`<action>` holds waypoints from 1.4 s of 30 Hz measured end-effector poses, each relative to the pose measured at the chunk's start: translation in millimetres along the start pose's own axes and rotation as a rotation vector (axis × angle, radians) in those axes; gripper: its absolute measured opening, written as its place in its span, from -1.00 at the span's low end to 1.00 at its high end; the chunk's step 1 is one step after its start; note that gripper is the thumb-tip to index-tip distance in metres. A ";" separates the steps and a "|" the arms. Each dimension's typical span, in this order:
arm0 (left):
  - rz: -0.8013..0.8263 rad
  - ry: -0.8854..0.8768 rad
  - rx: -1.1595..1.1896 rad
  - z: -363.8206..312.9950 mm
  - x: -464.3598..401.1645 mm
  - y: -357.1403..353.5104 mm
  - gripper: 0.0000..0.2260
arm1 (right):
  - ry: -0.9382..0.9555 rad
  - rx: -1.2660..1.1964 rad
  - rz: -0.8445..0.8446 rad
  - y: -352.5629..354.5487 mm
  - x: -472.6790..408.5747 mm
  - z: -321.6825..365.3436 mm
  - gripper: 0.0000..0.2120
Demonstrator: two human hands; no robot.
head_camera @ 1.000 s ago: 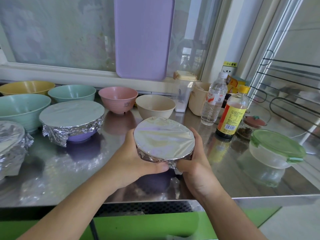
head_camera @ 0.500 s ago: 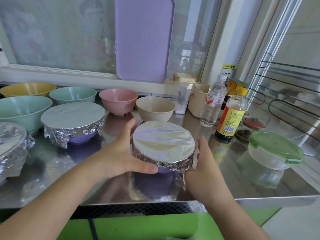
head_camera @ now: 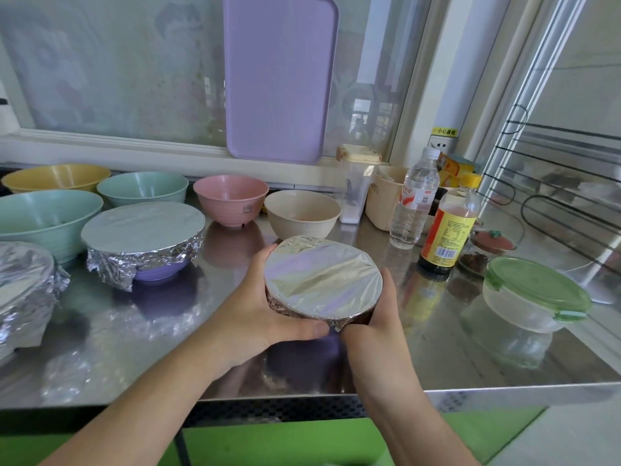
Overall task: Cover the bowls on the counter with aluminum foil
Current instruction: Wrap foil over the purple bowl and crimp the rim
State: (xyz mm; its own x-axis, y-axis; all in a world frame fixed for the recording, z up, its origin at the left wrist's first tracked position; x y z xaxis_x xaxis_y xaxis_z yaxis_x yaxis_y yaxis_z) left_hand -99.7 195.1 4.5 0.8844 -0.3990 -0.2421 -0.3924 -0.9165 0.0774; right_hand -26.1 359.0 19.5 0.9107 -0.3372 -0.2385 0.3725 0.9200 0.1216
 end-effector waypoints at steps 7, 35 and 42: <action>0.066 0.078 -0.021 -0.3 13.9 0.3 0.22 | -0.129 -0.157 0.100 15.7 -8.4 -11.2 -0.16; -0.279 0.051 -0.077 -12.8 31.5 36.1 -0.88 | -0.190 -0.247 0.087 21.2 -26.4 -22.7 -0.59; -0.292 0.004 -0.289 -26.8 41.4 49.6 -0.94 | -0.162 -0.167 -0.015 34.7 -27.3 -13.2 -0.54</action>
State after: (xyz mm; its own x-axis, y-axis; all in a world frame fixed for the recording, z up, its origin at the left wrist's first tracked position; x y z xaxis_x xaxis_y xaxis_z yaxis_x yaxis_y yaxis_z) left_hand -75.8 132.4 24.2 0.9492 -0.1210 -0.2906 -0.0383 -0.9607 0.2748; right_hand -40.4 402.8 17.6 0.9272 -0.3661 -0.0794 0.3635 0.9305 -0.0453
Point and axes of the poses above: each hand's wrist, its own x-axis away from the middle knuckle, its own y-axis out of the back of the hand, z = x × y, the point moved 9 cm from there along -x, towards the middle knuckle, and after that the axes turned 3 degrees about x, right-handed, at the moved point
